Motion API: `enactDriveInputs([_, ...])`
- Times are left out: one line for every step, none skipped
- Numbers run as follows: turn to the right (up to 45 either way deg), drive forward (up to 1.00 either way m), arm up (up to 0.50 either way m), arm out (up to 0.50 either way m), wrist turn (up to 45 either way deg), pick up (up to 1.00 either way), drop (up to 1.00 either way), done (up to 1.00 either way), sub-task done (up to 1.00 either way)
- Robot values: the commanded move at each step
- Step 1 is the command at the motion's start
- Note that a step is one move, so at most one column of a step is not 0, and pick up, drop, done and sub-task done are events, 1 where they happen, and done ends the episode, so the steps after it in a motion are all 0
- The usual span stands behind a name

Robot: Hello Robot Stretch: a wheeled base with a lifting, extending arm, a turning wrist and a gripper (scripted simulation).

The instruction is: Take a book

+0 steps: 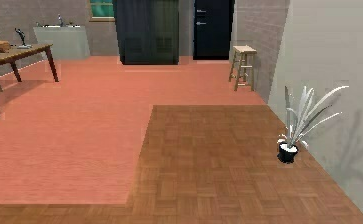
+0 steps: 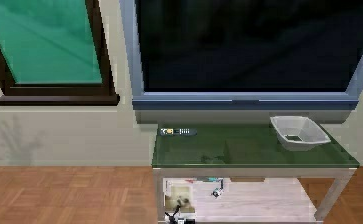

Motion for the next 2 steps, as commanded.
enactDriveInputs([0.0,0.00,0.10,0.00,0.0,0.00,0.00,0.00,0.00])
enactDriveInputs([0.0,0.00,0.00,0.00,0.0,0.00,0.00,1.00,0.00])
